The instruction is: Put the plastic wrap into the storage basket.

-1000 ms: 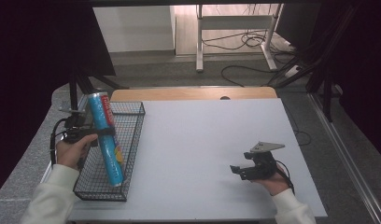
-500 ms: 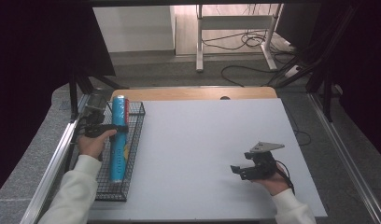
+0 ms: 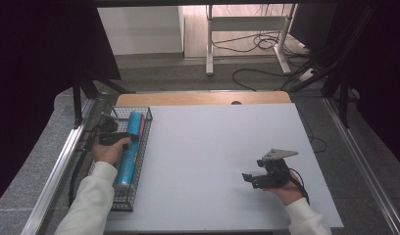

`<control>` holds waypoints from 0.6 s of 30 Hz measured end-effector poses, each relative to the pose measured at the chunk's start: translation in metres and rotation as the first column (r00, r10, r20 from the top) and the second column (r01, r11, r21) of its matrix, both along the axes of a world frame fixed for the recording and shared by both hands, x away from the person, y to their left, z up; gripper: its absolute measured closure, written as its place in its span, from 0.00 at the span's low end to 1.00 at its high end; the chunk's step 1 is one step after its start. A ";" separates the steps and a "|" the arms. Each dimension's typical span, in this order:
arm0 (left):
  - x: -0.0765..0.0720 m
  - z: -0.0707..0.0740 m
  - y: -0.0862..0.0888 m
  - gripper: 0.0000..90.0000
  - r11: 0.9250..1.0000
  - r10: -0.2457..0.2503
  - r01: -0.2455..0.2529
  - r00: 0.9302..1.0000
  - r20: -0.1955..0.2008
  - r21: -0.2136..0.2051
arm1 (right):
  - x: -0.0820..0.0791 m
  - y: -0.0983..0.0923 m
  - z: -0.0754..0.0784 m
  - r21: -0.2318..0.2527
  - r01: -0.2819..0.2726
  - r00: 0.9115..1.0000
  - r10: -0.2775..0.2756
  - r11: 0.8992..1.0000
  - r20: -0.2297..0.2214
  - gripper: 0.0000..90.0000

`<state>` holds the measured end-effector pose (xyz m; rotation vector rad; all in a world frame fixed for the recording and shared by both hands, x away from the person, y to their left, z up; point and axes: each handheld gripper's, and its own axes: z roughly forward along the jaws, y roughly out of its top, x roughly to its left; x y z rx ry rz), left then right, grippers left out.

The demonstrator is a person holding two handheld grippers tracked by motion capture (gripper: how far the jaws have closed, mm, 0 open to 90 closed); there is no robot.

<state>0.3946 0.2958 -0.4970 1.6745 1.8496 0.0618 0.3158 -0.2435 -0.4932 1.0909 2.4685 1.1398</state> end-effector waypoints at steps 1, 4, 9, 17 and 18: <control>-0.002 0.005 0.002 0.41 1.000 0.008 -0.007 0.999 0.034 -0.018 | 0.000 0.000 0.000 -0.002 0.000 1.000 0.000 1.000 0.000 0.20; -0.005 0.016 0.004 0.36 0.998 -0.006 0.010 0.998 0.068 -0.067 | -0.001 0.000 0.000 -0.008 -0.001 1.000 0.001 1.000 -0.001 0.20; -0.016 0.020 -0.006 0.26 0.998 -0.060 0.060 0.993 0.098 0.001 | -0.003 -0.002 0.000 0.000 0.004 1.000 -0.004 1.000 0.005 0.20; -0.054 0.048 -0.008 0.22 0.987 -0.161 0.157 0.959 0.232 0.037 | -0.005 -0.009 0.001 0.022 0.009 1.000 -0.009 1.000 0.015 0.20; -0.060 0.053 -0.008 0.22 0.983 -0.185 0.181 0.951 0.247 0.039 | -0.005 -0.010 0.002 0.026 0.008 1.000 -0.009 1.000 0.019 0.20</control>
